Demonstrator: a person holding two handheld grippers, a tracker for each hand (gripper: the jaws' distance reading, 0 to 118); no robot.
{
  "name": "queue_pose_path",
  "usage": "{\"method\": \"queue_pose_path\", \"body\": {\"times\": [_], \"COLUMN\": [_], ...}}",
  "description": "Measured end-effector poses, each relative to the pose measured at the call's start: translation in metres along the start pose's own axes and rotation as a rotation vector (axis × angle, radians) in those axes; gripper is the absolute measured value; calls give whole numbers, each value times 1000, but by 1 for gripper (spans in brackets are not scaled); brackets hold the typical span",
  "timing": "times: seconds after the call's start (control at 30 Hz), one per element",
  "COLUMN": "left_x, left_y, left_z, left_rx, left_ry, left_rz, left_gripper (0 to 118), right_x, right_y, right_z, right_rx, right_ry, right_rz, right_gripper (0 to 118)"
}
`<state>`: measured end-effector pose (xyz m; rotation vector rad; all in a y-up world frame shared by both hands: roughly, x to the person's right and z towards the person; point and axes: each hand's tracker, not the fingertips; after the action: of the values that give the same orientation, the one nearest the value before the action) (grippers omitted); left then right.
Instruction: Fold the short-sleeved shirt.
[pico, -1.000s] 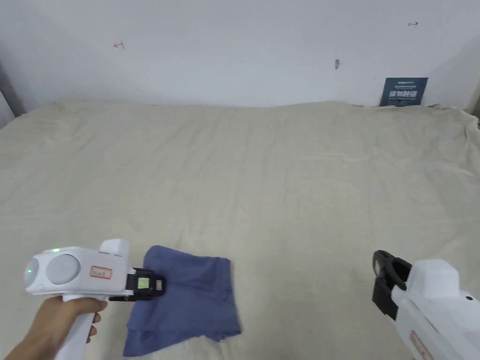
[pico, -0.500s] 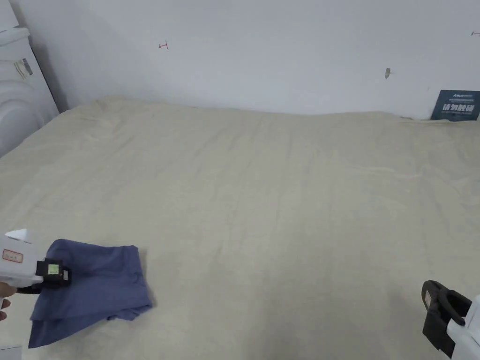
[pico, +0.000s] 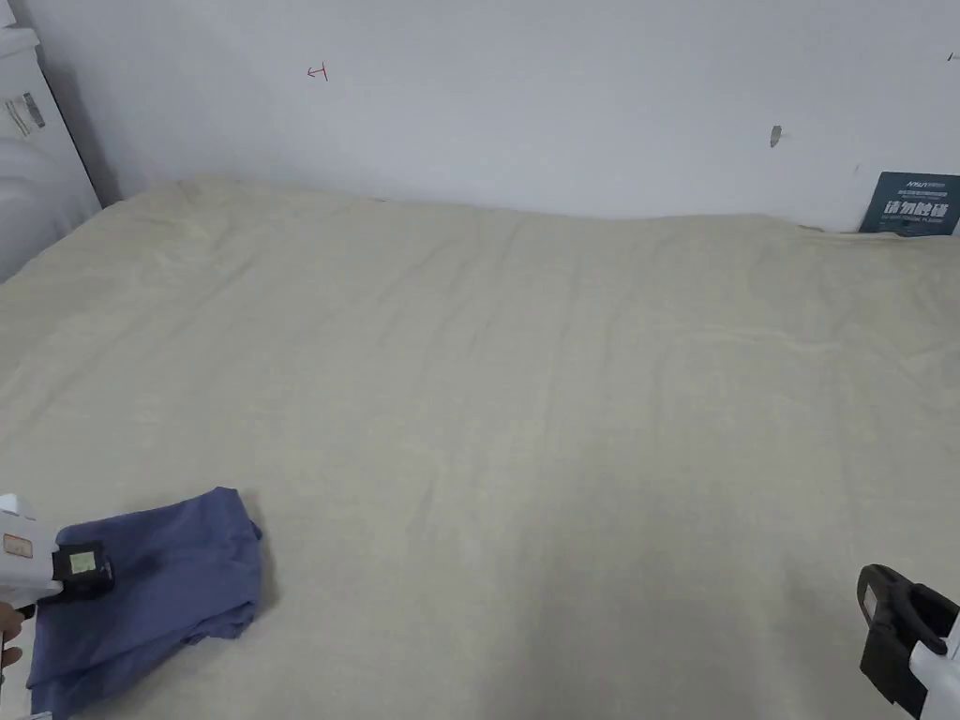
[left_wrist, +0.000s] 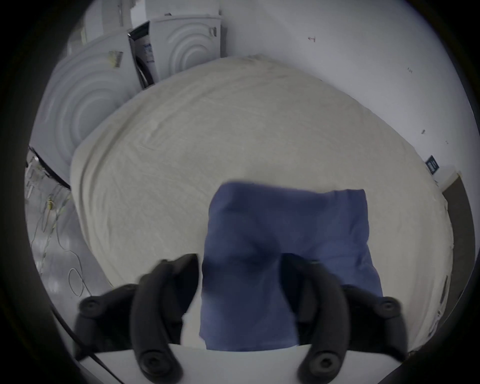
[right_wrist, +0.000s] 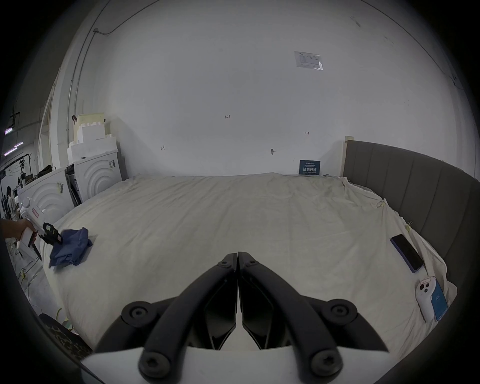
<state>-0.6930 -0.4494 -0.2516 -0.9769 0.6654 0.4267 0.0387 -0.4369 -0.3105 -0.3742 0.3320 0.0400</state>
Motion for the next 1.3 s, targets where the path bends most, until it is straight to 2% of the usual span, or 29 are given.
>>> {"method": "queue_pose_path", "body": {"times": [0.07,0.1,0.37,0.4,0.53,0.6,0.77,1.0,1.07,1.1,1.3], "left_x": [0,4,44,50,74,87,129,185,196,201,227], "left_y": [0,-1,-15,-18,-32,-38,-63,-115,-130,-138,-171], "left_z": [13,25,140,157,214,234,273,284,283,282,272], "left_rx": [59,101,510,561,733,785,881,1012,1049,1075,1109], "left_ry": [-9,-15,-103,-122,-224,-250,-282,-302,-306,-324,-408], "left_rz": [16,17,-26,-30,-34,-62,-140,-190,-208,-227,-274], "left_gripper": [105,108,109,109,114,118,118,116,103,83,5], "right_x": [3,4,5,-33,-28,-26,-26,-17,-11,-9,-4], "right_y": [4,7,18,66,94,104,127,133,132,131,126], "right_z": [5,8,15,16,41,52,80,92,93,93,95], "right_rx": [10,17,81,90,137,158,222,271,280,283,287], "right_ry": [0,2,-34,-46,-67,-70,-92,-126,-130,-131,-132], "right_rz": [-10,-24,-19,-15,8,17,42,63,61,58,35], "right_gripper": [0,0,0,0,0,0,0,0,0,0,0]}}
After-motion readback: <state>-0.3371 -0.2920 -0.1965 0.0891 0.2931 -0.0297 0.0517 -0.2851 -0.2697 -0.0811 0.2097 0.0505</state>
